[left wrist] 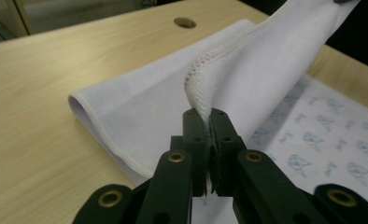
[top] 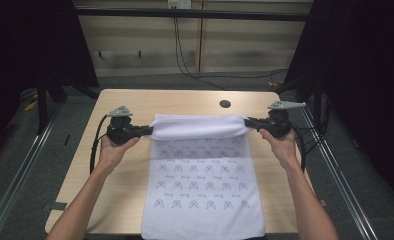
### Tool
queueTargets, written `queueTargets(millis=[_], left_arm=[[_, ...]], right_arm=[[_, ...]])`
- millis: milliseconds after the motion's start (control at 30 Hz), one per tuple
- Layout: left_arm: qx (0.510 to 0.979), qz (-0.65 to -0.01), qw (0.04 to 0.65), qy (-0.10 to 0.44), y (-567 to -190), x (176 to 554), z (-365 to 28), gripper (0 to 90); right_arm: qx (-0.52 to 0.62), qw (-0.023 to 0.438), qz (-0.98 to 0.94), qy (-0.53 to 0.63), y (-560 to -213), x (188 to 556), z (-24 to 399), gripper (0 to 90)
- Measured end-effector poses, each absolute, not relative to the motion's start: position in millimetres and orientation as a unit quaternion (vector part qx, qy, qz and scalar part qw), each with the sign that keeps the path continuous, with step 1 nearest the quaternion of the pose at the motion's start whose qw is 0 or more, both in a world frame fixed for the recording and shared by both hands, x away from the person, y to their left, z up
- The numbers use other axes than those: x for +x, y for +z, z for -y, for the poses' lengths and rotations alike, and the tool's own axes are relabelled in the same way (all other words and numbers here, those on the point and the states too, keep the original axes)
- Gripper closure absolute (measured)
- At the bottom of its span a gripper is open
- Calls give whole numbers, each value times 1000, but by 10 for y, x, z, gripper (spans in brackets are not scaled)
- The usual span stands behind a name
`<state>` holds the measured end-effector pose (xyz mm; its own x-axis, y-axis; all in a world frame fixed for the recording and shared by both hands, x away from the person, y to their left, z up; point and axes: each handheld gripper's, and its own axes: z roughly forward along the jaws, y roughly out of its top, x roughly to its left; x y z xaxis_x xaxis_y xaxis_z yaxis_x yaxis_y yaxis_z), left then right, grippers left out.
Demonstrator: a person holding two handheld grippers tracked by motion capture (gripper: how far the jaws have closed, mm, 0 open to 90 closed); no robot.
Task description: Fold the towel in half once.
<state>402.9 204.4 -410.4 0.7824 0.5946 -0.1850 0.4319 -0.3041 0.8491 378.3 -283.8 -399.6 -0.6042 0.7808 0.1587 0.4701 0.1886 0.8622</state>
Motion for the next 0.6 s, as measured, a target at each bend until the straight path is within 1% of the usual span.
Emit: queueTargets(millis=[167,267,433,533,600], left_arm=[[782,-302,537,91,-3783,3825,-2115,872],[786,-291,537,96,-3702,3722,-2118,872],[784,-261,554,101,-3525,3505,-2157,872],[787,-254,553,100,-3481,3377,-2187,872],[789,-254,551,95,-3548,3281,-2196,872]], right_arm=[[397,163,-755,496,-3723,3604,2846,845],[387,168,-749,511,-3609,3468,2864,846],[367,175,-750,522,-3459,3230,2893,846],[353,175,-748,534,-3411,3046,2907,846],[348,167,-752,535,-3455,2945,2910,846]])
